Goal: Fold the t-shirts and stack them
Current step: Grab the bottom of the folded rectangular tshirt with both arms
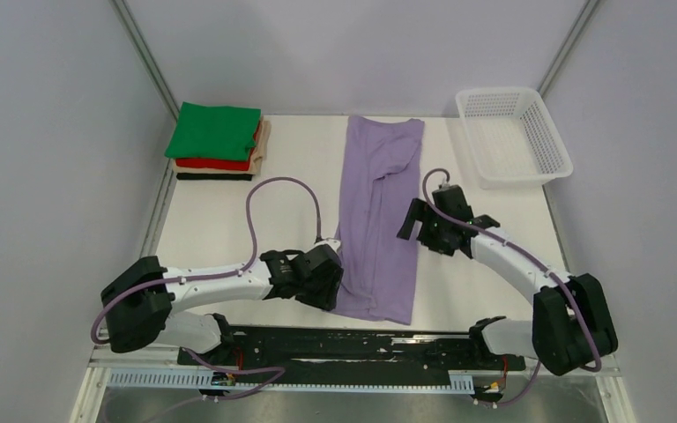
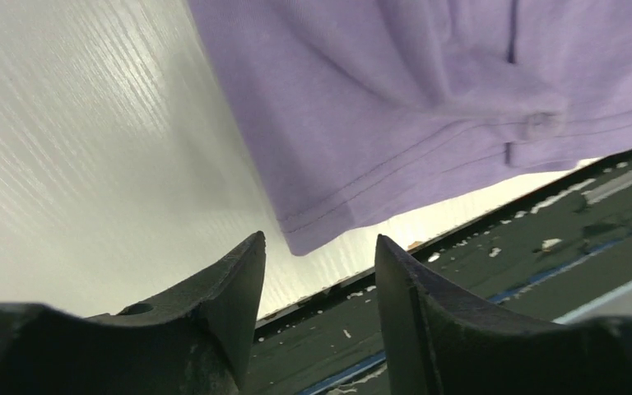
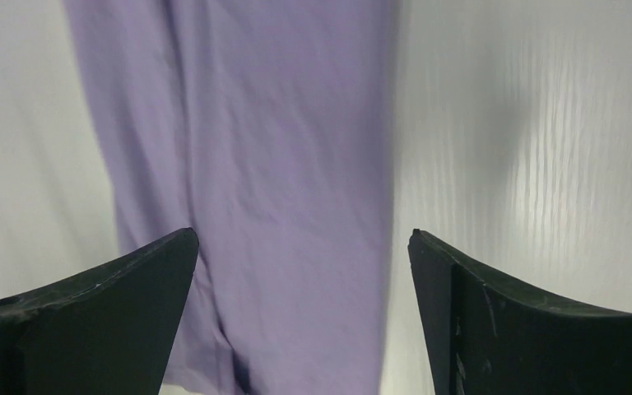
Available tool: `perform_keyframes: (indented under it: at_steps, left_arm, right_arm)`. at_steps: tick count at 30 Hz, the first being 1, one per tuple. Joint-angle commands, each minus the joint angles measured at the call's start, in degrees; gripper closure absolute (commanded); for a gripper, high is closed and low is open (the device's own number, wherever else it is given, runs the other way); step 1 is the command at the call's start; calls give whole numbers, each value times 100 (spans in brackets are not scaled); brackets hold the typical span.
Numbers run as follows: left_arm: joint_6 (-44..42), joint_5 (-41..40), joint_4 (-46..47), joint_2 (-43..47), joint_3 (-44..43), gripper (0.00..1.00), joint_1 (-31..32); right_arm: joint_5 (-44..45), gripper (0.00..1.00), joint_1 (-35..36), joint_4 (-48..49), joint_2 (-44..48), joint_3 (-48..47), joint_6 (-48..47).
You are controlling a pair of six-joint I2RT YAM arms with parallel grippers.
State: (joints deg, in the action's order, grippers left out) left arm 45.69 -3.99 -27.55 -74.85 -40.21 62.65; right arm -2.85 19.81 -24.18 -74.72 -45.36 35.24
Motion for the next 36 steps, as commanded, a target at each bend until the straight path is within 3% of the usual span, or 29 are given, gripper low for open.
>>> perform_keyframes:
  at_steps: [1,10,14,19,26,30,33,36]
  left_arm:
    - [-106,-336,-196,-339,-378,43,328]
    - [115,-649,-118,-1015,-578,48,445]
    - [109,-848,-275,-1151,-695,56,441]
    - [97,-793,-357,-1037,-697,65,441]
    - [169,-482,-252,-606,-485,68,441]
    - [270,-490,-160,-426,-342,81,441]
    - [345,-536,-113,-378,-239,99,441]
    - [407,-514,-122,-330,-206,100,441]
  right_arm:
    - [-53,1,296,-141,836,832,679]
    - [-359,5,954,-993,1798,1354,1100]
    - [-528,7,1176,-1230,1815,1373,1157]
    - [-1094,13,1464,-1352,1642,1609,1256]
    - [-1462,21,1890,-1667,1793,1823,1567]
    - [-1641,28,1977,-1584,1793,1968,1685]
    - [-1642,33,2015,-1369,1676,2122,1816]
    - [-1660,41,2054,-1014,1566,2226,1928]
